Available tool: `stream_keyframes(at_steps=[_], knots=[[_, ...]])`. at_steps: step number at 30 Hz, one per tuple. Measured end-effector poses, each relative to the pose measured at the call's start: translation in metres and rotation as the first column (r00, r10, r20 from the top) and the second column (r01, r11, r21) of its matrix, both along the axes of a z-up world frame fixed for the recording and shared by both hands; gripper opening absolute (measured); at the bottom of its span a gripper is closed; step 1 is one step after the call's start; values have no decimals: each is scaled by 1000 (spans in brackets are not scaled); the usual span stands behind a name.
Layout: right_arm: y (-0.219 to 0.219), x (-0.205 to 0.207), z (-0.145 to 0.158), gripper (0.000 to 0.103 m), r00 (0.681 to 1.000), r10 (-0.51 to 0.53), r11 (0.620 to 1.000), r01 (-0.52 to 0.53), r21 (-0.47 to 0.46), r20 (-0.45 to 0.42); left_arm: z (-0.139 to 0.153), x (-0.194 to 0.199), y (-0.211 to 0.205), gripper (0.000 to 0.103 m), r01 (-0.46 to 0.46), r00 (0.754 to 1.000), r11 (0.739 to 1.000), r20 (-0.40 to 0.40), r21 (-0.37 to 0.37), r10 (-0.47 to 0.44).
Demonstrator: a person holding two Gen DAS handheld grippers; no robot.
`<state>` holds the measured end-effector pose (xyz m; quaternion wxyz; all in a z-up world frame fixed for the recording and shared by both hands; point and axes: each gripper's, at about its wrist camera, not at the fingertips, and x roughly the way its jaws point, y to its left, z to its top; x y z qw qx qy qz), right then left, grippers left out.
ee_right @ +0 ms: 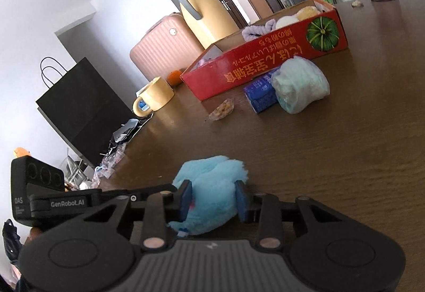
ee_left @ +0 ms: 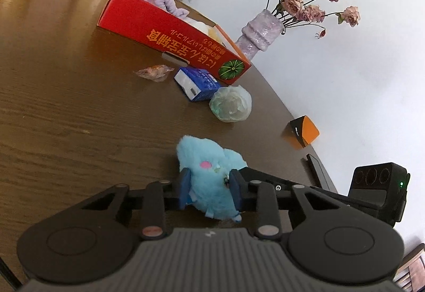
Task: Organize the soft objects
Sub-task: 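Carry the blue plush into the box and open both grippers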
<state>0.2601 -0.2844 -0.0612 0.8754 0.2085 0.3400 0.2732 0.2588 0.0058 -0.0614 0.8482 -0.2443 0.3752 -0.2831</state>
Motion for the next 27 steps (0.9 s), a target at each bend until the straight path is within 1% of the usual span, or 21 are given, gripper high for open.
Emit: stream_keyframes(at_steps=[3,6,9,10,12,13,14,15,17,18,19,20,22,23,24,26,27], knots=[[-4,7,13,32,999,-18,1000,18,4,31,7,9,-2,31,2,1000,1000,16,-22,-2],[-13,28,39,32,995,-34,999,34,0,99,31,35,-10,31,19,997,999,79,-30,-17],[-22,71,74,32,983,-57,998,61,-16,176,64,80,-21,31,36,986,999,162,-17,-33],[-25,92,85,32,978,-67,997,73,-28,195,77,102,-27,31,41,982,999,184,-7,-39],[-29,133,100,32,977,-84,995,94,-44,198,92,149,-38,31,47,980,999,194,11,-48],[-31,160,103,32,979,-80,994,93,-61,188,96,172,-43,31,46,980,999,193,29,-50],[-34,184,103,32,984,-87,994,97,-54,154,98,197,-48,31,40,982,998,181,48,-48],[-36,208,100,32,989,-87,994,93,-53,116,96,221,-52,30,31,988,998,147,56,-39],[-35,257,87,32,996,-82,994,85,-74,38,86,260,-59,30,18,995,994,97,111,-29],[-32,272,79,32,997,-81,992,82,-94,14,80,275,-61,22,10,998,991,67,131,-19],[-26,287,71,29,997,-77,988,75,-136,-10,72,290,-66,19,9,999,983,45,181,-18],[-16,299,63,27,997,-66,980,59,-189,-33,66,300,-69,19,13,999,976,30,217,-20],[6,316,48,25,996,-57,962,37,-271,-67,56,315,-72,20,12,1000,963,11,267,-16],[14,322,43,25,995,-51,956,24,-291,-86,53,319,-72,20,4,1000,955,10,297,-7],[19,323,38,25,996,-42,955,16,-296,-84,50,320,-70,20,1,1000,950,18,312,-7],[28,323,36,25,996,-21,955,-5,-295,-83,48,319,-62,21,-15,1000,952,21,307,9],[32,321,38,25,997,-6,953,-18,-303,-79,48,317,-59,25,-17,1000,952,29,304,8]])
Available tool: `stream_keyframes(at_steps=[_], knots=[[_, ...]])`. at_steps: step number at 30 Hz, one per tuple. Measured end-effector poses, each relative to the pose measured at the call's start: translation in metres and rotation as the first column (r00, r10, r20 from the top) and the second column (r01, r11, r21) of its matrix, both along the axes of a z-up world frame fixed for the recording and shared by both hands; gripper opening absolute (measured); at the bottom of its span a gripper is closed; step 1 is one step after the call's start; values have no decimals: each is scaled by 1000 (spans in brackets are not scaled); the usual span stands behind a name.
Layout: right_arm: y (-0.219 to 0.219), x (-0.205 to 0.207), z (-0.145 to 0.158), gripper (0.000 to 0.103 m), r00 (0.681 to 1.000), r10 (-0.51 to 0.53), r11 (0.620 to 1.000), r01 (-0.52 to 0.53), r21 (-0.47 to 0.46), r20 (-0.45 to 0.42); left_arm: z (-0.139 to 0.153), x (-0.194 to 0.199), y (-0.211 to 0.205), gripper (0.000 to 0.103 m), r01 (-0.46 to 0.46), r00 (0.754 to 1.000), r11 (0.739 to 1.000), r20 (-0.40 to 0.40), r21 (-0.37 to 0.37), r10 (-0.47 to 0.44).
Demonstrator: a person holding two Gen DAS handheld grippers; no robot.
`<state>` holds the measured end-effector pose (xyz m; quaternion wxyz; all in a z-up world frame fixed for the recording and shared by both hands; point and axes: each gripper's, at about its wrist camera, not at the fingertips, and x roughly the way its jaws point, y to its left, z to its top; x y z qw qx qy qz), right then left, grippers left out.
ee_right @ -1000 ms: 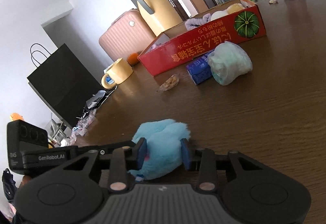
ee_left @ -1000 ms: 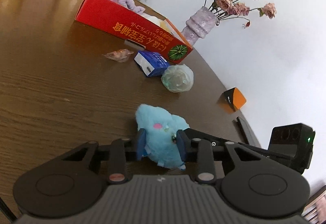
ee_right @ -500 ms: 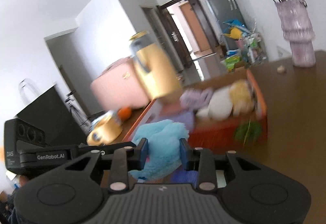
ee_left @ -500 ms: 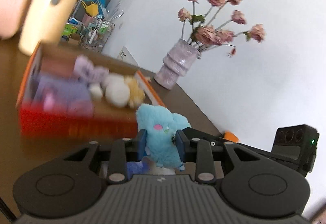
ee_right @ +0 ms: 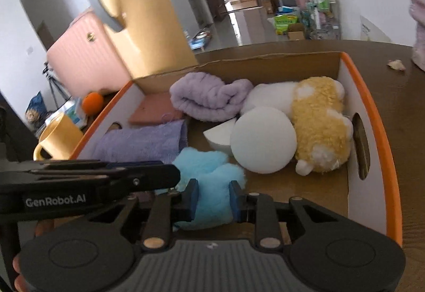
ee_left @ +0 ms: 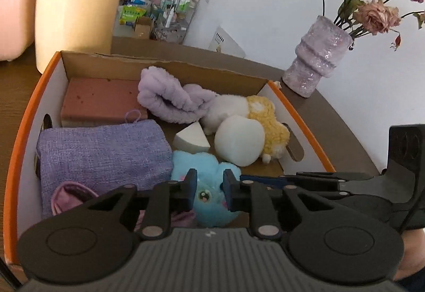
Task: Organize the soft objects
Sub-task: 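Carry the blue plush into the box and open both grippers, then withdraw both grippers from the box back toward the pile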
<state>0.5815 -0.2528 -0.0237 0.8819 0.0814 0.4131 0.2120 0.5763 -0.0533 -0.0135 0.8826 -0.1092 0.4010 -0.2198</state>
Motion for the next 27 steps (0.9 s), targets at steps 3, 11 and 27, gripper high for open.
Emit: stream_keyframes(at_steps=[3,11,27], knots=[[5,-2,6,26,1000,11,999,-10,-38,25,2,-5,9,32,-16,1000,1000,15,10,16],[-26,-56,80,45,982,-7,990,34,-140,187,67,-52,27,54,-71,983,993,176,99,53],[-67,-244,133,70,869,-72,979,155,-130,490,116,-236,66,77,-261,875,955,453,142,172]])
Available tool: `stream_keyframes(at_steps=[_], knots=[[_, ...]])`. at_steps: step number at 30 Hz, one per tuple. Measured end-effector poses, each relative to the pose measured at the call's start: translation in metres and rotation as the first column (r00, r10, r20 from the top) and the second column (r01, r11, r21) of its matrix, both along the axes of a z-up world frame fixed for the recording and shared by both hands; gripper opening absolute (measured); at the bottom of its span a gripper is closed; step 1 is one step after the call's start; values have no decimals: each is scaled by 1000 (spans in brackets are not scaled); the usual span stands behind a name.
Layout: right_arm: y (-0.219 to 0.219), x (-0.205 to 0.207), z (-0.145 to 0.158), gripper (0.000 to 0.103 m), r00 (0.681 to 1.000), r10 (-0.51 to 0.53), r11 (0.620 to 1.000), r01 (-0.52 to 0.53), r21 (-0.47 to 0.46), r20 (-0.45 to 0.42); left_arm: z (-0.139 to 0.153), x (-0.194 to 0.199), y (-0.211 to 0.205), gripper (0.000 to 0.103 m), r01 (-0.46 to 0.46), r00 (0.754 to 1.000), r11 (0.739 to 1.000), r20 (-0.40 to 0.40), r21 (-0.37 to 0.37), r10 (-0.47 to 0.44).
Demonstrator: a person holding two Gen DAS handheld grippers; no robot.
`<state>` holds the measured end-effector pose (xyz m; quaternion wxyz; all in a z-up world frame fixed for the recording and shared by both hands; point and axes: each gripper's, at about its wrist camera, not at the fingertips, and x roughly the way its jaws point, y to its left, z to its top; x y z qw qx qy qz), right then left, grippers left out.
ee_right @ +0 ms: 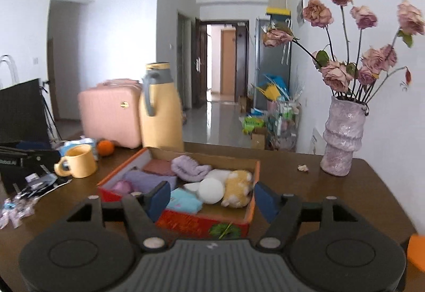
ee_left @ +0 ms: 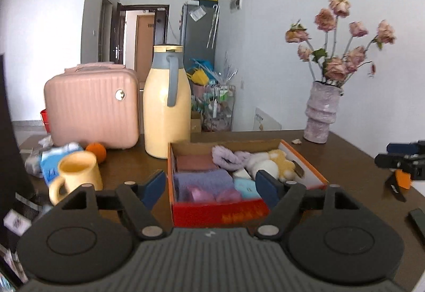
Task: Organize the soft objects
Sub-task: 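Withdraw both grippers from the box back toward the pile, then grasp the blue tissue pack with both grippers together and lift it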
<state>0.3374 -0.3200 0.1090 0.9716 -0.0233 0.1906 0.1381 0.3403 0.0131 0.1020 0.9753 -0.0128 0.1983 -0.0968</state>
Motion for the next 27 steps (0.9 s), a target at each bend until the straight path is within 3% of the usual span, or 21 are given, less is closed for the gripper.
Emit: stream_keyframes(at_steps=[6,9,12,15,20,23,27], knots=[[9,-86,-65,70,999,37,999,-36,21,-32,-54,-84,-10,77,5,1000,999,-8,-39,-5],[9,-116,-95,68,994,76,996,-71,63,-80,-83,-119,-16,77,15,998,997,-60,-79,-20],[5,-128,-115,68,990,60,995,-49,83,-130,-101,-131,-23,75,27,992,997,-121,-67,-35],[-1,-127,-117,67,988,63,992,-47,121,-139,-103,-130,-29,75,44,990,997,-128,-60,-52],[-7,-105,-108,61,991,66,983,-45,179,-116,-100,-108,-36,73,74,986,988,-138,-137,-93],[-8,-71,-105,57,989,90,977,-64,202,-121,-104,-80,-52,65,112,976,980,-165,-163,-139],[-6,-5,-101,52,980,116,972,-78,220,-161,-116,-22,-72,48,146,948,960,-244,-241,-205]])
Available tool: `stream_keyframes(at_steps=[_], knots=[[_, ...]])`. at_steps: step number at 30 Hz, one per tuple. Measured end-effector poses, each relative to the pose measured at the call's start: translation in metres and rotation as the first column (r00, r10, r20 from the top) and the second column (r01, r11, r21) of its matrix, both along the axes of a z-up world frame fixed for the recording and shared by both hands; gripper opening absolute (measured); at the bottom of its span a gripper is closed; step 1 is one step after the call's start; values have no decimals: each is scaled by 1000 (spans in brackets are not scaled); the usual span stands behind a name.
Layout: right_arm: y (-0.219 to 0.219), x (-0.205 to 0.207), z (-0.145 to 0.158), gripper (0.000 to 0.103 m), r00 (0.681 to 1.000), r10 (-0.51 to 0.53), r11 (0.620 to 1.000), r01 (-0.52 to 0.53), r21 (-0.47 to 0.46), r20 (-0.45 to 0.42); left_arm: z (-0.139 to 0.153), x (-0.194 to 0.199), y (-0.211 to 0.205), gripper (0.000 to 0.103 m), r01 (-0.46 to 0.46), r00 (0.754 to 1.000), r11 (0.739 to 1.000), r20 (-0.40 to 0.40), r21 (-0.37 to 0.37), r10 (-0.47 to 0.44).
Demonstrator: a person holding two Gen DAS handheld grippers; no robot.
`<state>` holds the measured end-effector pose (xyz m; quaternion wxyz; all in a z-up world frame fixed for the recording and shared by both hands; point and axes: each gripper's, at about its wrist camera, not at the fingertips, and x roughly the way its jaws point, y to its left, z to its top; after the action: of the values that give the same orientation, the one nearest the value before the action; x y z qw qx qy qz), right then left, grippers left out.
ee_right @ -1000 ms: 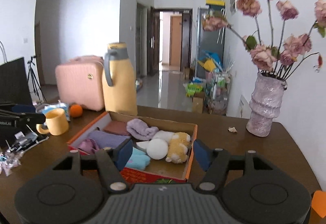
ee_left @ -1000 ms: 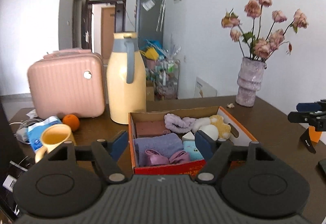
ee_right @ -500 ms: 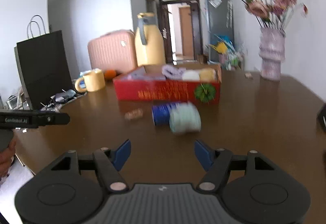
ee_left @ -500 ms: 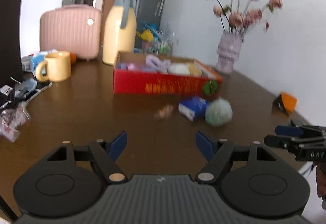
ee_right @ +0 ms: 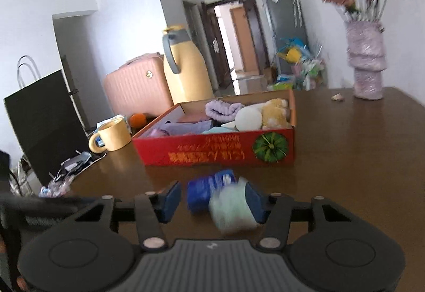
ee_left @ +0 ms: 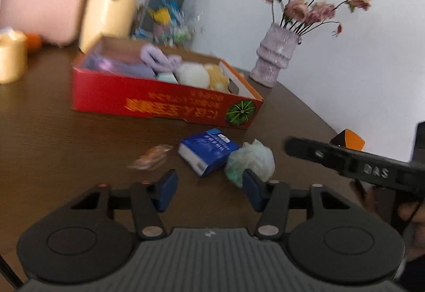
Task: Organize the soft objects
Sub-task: 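Grasp the blue tissue pack with both grippers together and lift it, then carry the blue tissue pack into the box and open both grippers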
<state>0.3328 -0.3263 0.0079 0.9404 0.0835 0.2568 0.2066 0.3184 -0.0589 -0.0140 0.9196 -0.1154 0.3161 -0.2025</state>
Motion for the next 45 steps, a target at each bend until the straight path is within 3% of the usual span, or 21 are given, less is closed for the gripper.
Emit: stream_keyframes(at_steps=[3,7,11,13,15,20,26,29,33,40,45], knots=[[3,55,-6,47,995,46,999,-44,24,-93,-11,43,-11,47,21,996,998,-80,-63,-26],[13,115,-26,41,973,94,996,-92,22,-212,-25,81,-24,43,12,993,998,-116,-57,-18],[19,142,-48,36,949,102,994,-105,6,-299,-38,100,-24,36,8,985,995,-169,-102,-26],[17,146,-54,33,943,130,991,-119,54,-307,-42,105,-20,31,-5,982,991,-189,-134,-20],[19,145,-52,32,951,116,993,-109,43,-287,-41,108,-17,31,-10,980,988,-196,-157,-21],[26,120,-17,31,981,104,994,-97,49,-166,-8,88,-10,31,-11,995,989,-97,-150,-4],[22,45,19,31,987,148,988,-144,60,-68,32,35,5,31,6,1000,990,-13,-139,-8],[15,6,9,31,985,145,988,-140,67,-88,28,8,6,31,32,998,988,-54,-151,-41],[0,-28,-20,31,976,130,989,-114,96,-176,4,-19,-3,31,50,987,987,-147,-152,-72],[-23,-54,-50,29,965,81,990,-49,130,-250,-25,-33,-21,31,73,966,987,-235,-144,-106],[-29,-57,-58,37,961,66,988,-25,153,-270,-36,-30,-25,32,56,961,989,-261,-140,-91]])
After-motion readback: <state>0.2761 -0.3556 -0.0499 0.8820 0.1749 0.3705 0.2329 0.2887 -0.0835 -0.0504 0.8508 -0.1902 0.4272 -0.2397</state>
